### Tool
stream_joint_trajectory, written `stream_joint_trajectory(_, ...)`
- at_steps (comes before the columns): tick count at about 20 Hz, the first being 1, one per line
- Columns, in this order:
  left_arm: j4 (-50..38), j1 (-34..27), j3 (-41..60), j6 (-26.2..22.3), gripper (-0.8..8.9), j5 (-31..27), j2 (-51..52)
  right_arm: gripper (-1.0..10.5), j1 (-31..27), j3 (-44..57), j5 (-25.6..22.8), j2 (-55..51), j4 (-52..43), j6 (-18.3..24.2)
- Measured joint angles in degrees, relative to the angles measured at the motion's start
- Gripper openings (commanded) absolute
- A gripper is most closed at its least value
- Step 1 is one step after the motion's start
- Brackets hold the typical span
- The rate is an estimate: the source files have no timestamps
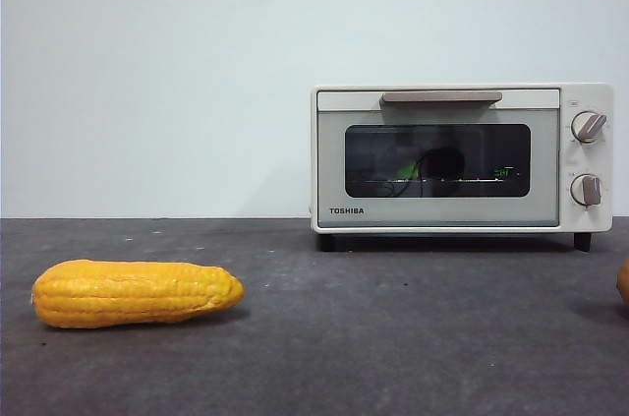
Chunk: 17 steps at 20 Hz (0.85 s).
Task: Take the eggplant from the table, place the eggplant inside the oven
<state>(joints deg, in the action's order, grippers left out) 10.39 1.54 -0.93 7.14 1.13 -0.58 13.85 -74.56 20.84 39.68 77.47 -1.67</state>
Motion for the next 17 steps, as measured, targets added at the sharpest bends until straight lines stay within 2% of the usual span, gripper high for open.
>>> stream_joint_trajectory(14,0.0,0.0,0.0,0.0,-0.04,0.1,-0.8,0.0,0.0,0.0,-0.3,0.0,0.0,0.1)
stream_joint_trajectory(17,0.0,0.0,0.0,0.0,-0.04,0.1,-0.8,0.0,0.0,0.0,-2.8,0.0,-0.1,4.0)
